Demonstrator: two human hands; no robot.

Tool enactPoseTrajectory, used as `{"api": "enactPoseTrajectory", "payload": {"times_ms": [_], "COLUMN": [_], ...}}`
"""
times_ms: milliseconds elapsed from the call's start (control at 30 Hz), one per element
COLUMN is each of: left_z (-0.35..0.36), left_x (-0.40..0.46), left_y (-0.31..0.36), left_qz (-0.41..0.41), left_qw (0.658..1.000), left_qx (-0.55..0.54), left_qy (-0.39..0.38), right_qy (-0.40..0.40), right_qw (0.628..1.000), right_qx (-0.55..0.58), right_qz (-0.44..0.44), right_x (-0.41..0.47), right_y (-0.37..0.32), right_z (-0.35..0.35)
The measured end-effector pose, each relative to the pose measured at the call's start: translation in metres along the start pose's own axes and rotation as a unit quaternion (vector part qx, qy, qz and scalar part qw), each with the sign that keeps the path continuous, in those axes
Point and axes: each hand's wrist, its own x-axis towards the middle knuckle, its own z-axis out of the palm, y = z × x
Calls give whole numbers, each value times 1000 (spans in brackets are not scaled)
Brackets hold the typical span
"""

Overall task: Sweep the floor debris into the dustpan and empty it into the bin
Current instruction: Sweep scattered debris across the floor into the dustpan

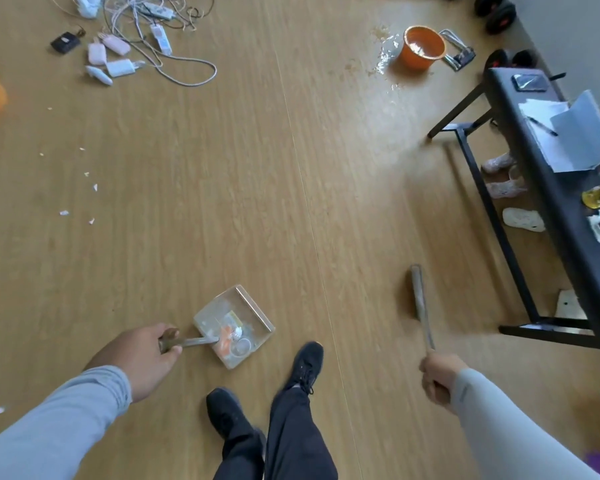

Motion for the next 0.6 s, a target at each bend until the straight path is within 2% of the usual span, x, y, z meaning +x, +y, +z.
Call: {"api": "enactPoseTrajectory", "payload": {"times_ms": [100, 167, 233, 367, 600], "left_z": [12, 16, 18, 21, 6], "left_x": [-5, -13, -22, -43, -102], "left_y": [0, 0, -1, -15, -66], "left_qz": [-10, -11, -8, -5, -98], "left_qw": [1000, 1000, 1000, 1000, 991], "left_qx": [1, -4, -13, -11, -88], "left_qy": [-8, -13, -13, -15, 22], "right_qy": [-71, -71, -54, -75, -117], "right_qw": [997, 997, 998, 992, 950], "right_qx": [28, 18, -24, -100, -268], "right_qz": [20, 24, 24, 0, -113], "right_x": [3, -7, -25, -60, -118], "right_y": [-7, -7, -3, -1, -25], "right_z": [60, 94, 121, 147, 218]}}
